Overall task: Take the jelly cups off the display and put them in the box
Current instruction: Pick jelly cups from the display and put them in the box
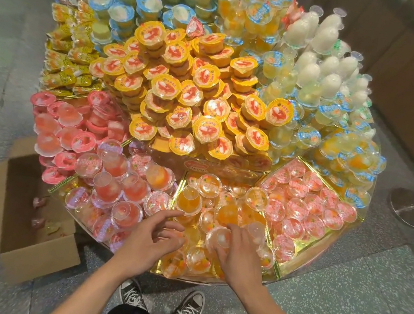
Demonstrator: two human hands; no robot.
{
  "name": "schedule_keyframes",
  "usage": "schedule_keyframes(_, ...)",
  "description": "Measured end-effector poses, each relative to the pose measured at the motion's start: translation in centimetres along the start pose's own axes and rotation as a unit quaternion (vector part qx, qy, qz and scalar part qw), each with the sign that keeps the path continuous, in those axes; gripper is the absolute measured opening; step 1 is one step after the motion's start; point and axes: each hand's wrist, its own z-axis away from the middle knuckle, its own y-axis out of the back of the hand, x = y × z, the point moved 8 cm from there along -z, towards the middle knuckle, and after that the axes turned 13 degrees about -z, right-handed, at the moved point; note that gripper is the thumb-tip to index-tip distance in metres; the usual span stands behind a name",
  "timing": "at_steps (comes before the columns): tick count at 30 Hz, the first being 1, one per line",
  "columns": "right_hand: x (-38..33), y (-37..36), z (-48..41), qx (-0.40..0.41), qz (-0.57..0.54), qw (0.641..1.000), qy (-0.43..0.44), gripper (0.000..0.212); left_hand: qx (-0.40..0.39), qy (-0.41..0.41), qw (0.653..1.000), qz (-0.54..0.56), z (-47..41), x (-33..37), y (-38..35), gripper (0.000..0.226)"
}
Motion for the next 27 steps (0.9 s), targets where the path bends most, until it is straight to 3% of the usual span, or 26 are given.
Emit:
schedule_keyframes(10, -0.4, -0.2, 0.0, -0.008, 0.008, 1.0, -0.01, 0.058, -0.005, -0.006, 1.0, -0.001, -0.2, 0.1, -0.5, 0.068)
schedule_keyframes(17, -0.5, 0.3, 0.0, -0.004, -0.01, 1.0, -0.001, 0.06, -0.049, 0.012, 0.998, -0.029, -1.5, -1.2, -3.9, 0.065)
schedule_keyframes(27, 0.0, 0.8, 0.4, -0.006, 0.015, 1.0, 0.005, 0.067, -0.036, 0.015, 0.993, -0.114, -3.9, -1.1, -6.2, 0.044)
